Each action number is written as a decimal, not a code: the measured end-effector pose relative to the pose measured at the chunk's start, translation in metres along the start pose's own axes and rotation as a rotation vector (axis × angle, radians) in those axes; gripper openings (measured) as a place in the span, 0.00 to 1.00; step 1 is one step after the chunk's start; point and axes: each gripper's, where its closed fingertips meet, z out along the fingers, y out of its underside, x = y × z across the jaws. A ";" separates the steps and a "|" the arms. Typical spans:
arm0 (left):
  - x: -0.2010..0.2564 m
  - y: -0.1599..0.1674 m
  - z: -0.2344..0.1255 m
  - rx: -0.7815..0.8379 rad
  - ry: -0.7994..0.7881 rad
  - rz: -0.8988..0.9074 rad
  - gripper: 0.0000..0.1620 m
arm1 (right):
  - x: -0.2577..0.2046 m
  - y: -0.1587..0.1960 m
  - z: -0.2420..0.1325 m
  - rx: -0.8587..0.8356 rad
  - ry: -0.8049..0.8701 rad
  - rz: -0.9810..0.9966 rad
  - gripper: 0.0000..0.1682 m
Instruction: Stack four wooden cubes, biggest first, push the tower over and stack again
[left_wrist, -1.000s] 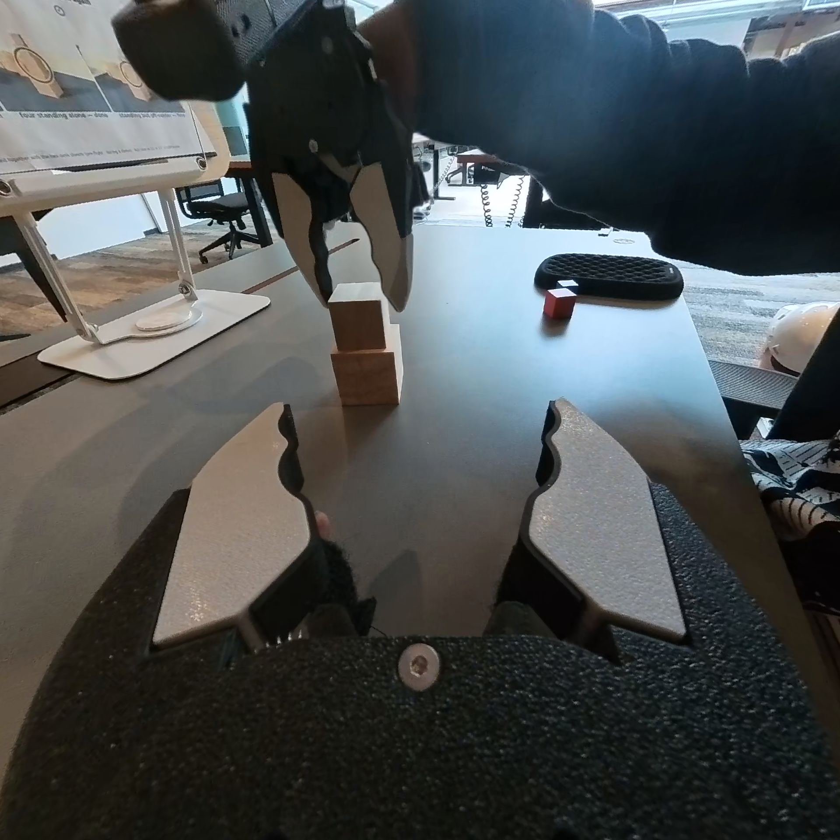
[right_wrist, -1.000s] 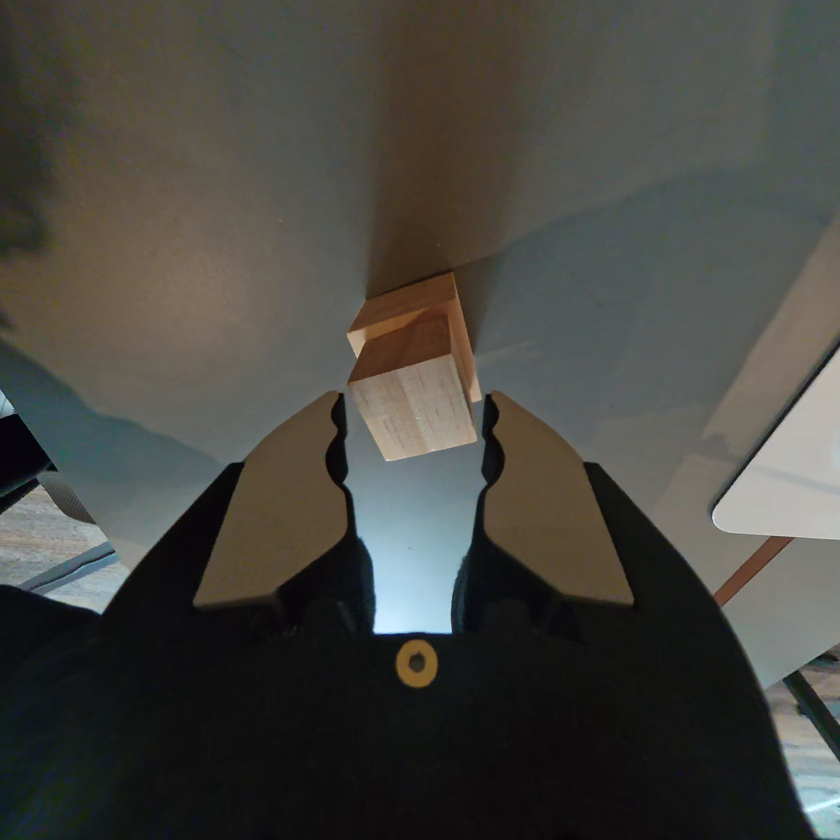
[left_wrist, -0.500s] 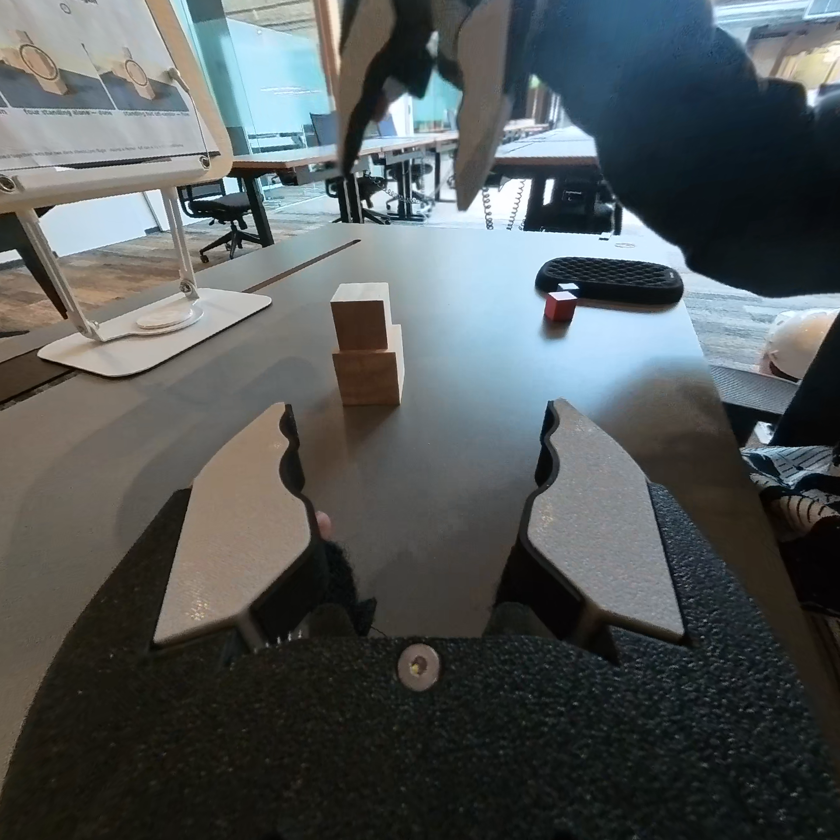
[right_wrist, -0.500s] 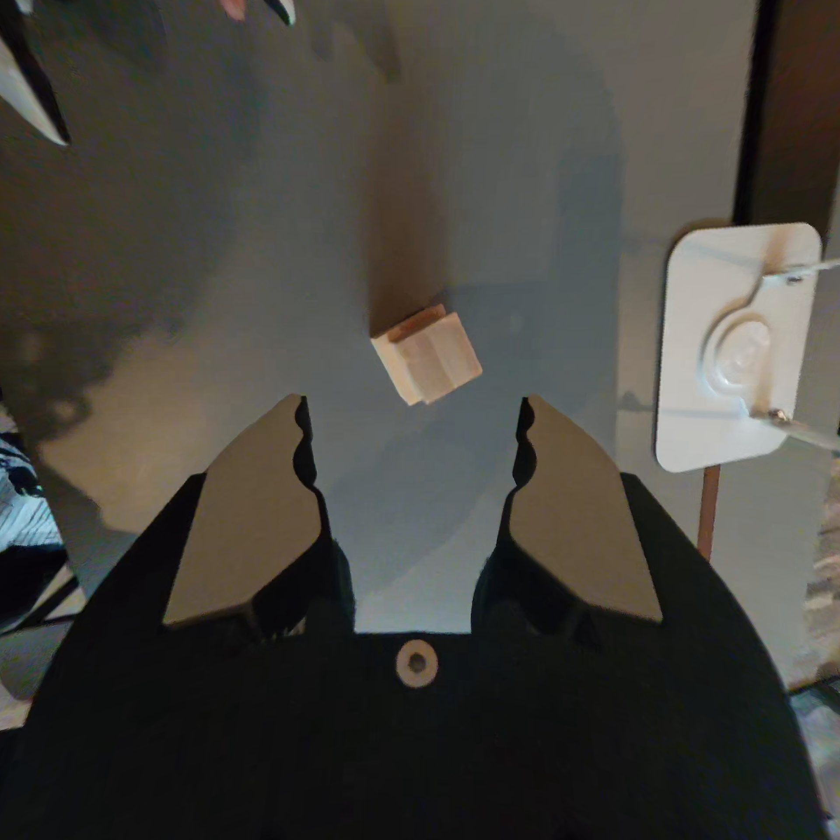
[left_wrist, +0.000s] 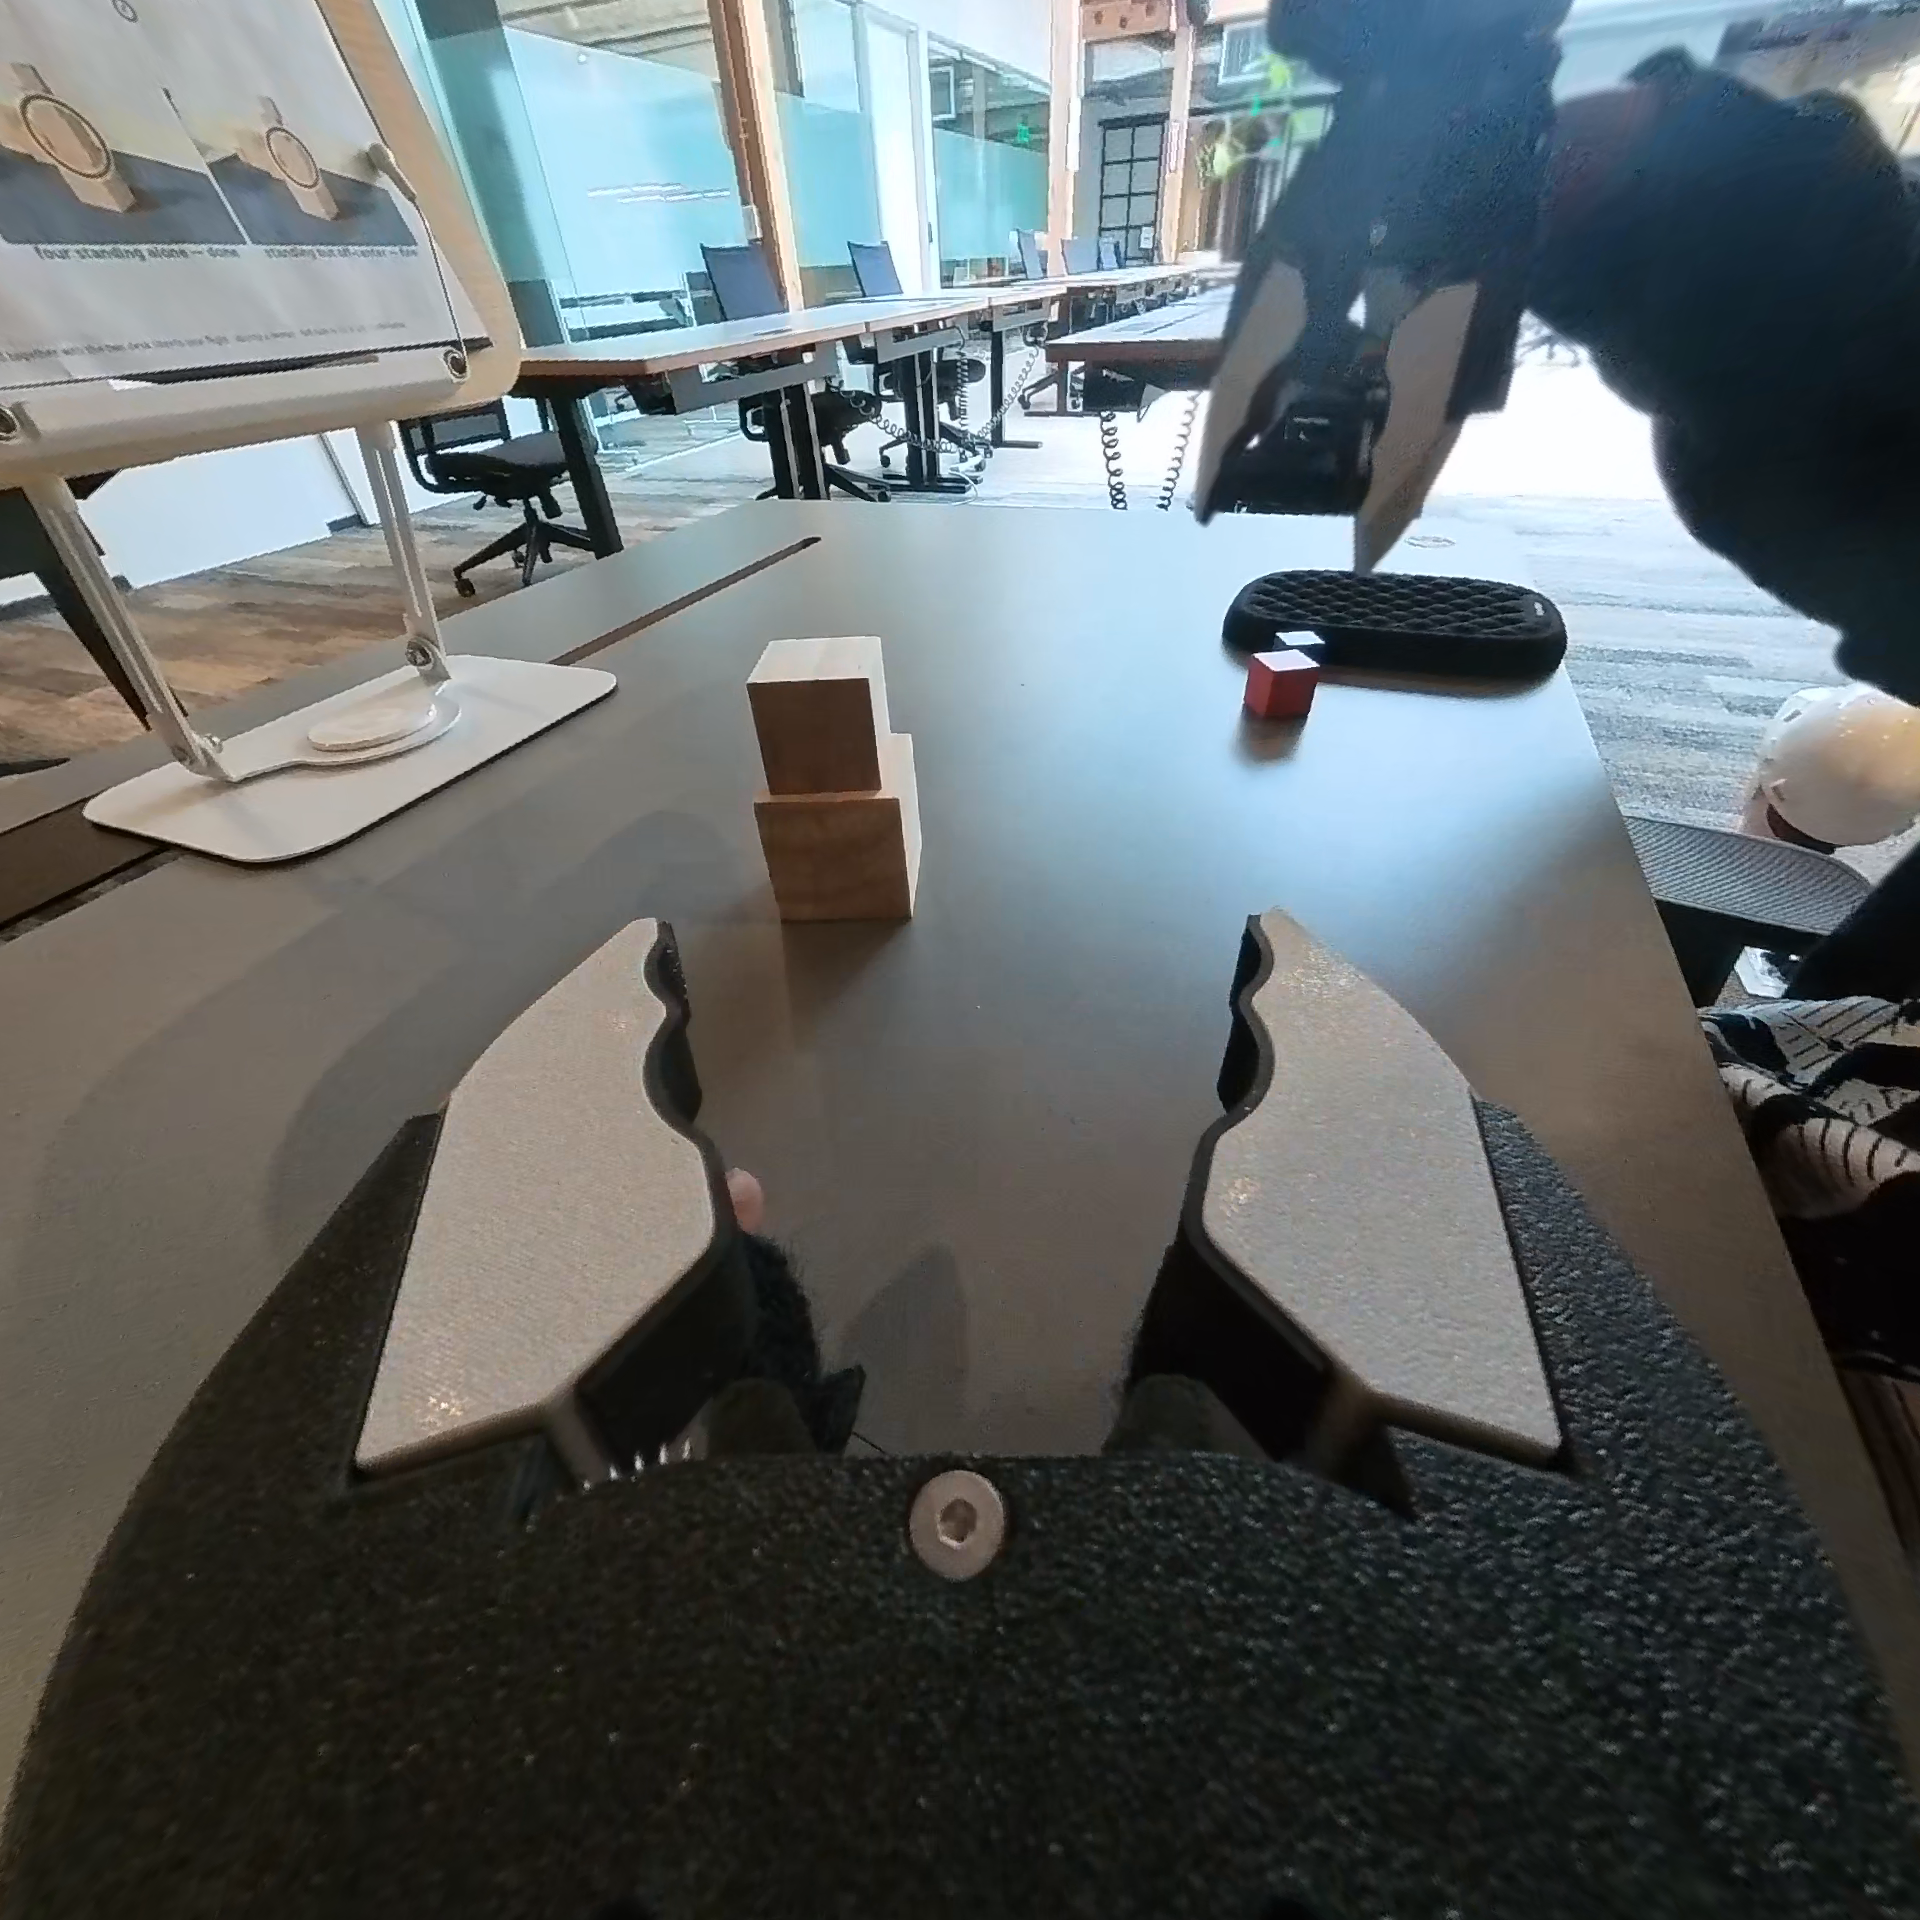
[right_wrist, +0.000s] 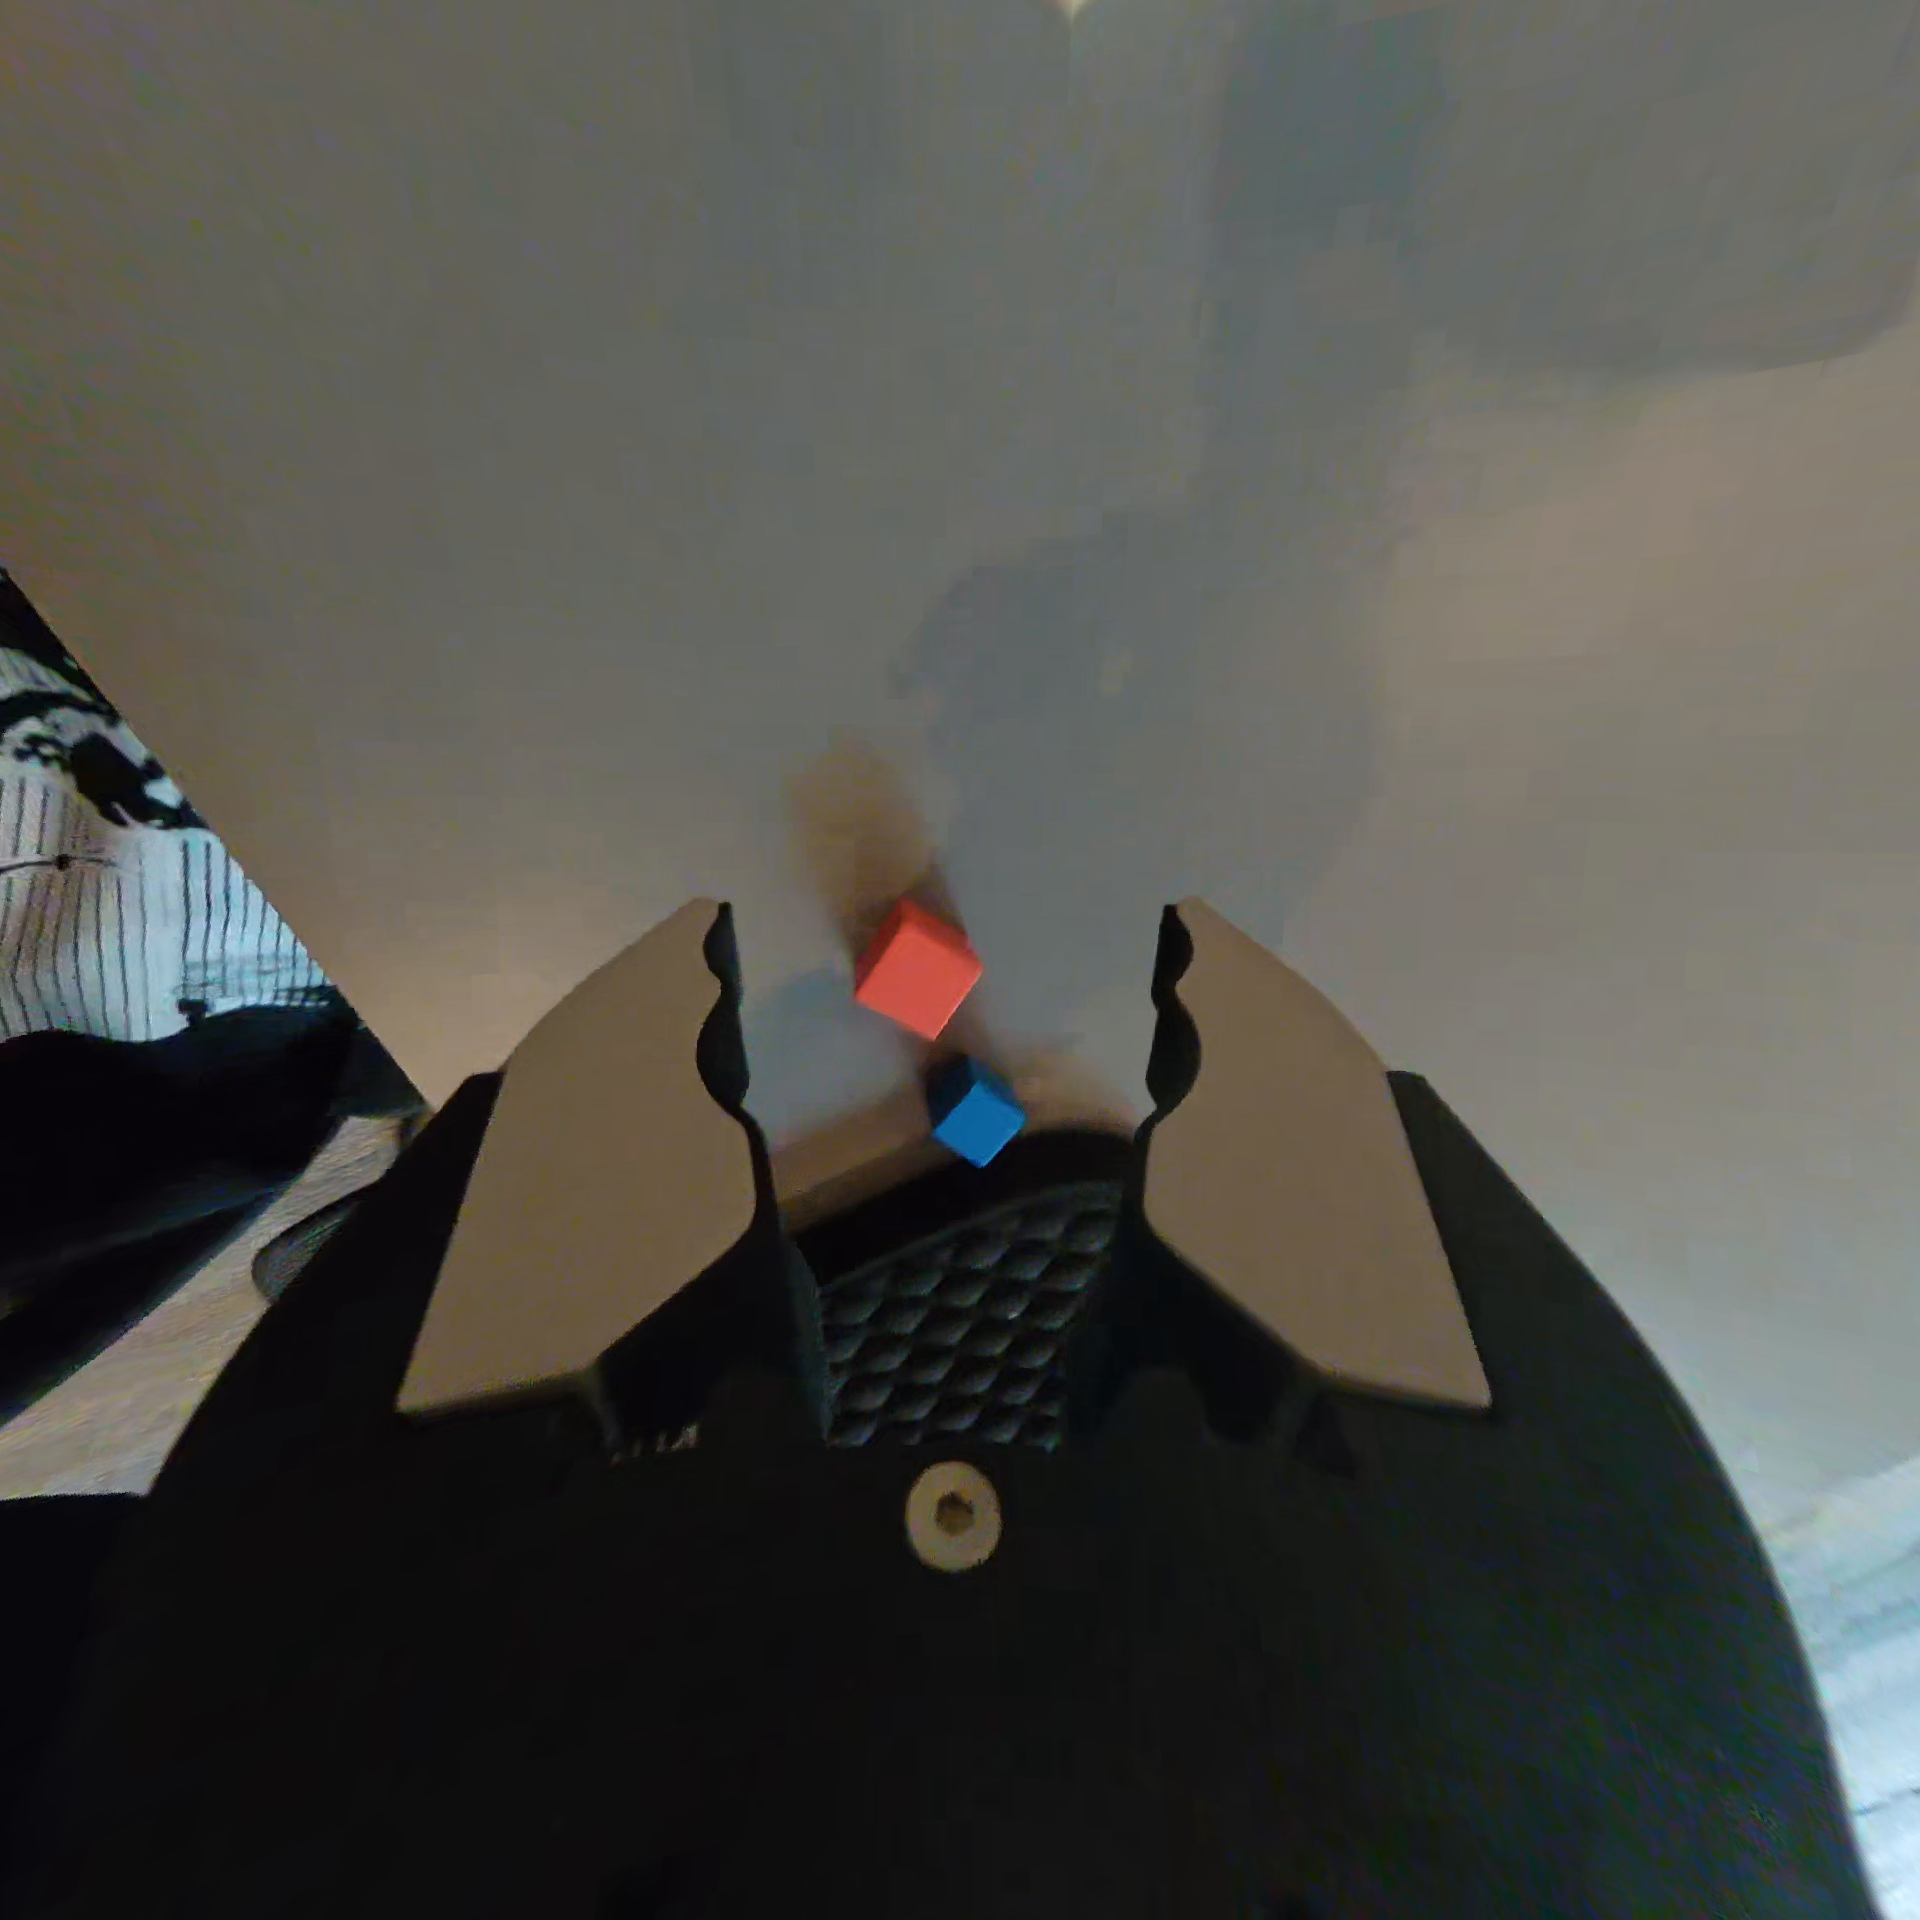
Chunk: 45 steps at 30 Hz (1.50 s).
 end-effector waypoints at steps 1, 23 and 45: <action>0.000 0.000 0.000 0.000 0.000 0.000 0.61 | -0.003 0.010 0.006 -0.009 -0.017 0.031 0.44; 0.001 0.001 0.000 -0.004 0.004 0.002 0.61 | 0.001 -0.002 0.026 0.023 -0.056 0.116 0.16; 0.004 0.002 0.001 -0.017 0.010 0.016 0.61 | 0.027 -0.208 0.015 0.052 -0.237 -0.826 0.16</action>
